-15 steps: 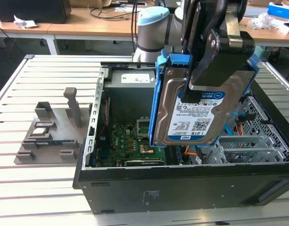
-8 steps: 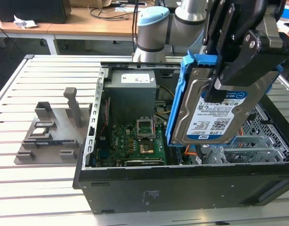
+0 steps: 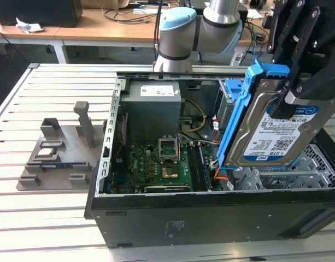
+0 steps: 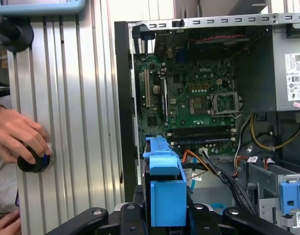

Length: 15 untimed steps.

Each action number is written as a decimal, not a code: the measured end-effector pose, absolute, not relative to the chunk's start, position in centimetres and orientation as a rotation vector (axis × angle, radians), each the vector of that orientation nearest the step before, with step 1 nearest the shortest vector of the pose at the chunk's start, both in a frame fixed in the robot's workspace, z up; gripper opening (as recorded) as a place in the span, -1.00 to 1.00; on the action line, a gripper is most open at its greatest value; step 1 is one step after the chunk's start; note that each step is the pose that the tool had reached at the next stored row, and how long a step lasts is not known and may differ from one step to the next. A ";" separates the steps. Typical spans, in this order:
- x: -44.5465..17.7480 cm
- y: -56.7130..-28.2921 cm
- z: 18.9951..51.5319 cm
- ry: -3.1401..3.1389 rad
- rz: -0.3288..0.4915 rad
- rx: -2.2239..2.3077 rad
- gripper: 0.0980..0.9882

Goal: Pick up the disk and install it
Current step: 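Pick up the disk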

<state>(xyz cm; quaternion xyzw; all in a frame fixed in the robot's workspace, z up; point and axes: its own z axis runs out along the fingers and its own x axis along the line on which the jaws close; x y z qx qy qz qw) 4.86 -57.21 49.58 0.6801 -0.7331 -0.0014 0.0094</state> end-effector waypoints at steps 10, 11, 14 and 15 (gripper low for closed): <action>8.6 -57.2 49.6 -2.289 -0.004 2.124 -0.40; 9.0 -57.2 49.6 -2.289 -0.004 2.124 -0.40; 10.3 -57.2 49.6 -2.289 -0.004 2.124 -0.40; 10.5 -57.2 49.6 -2.289 -0.004 2.124 -0.40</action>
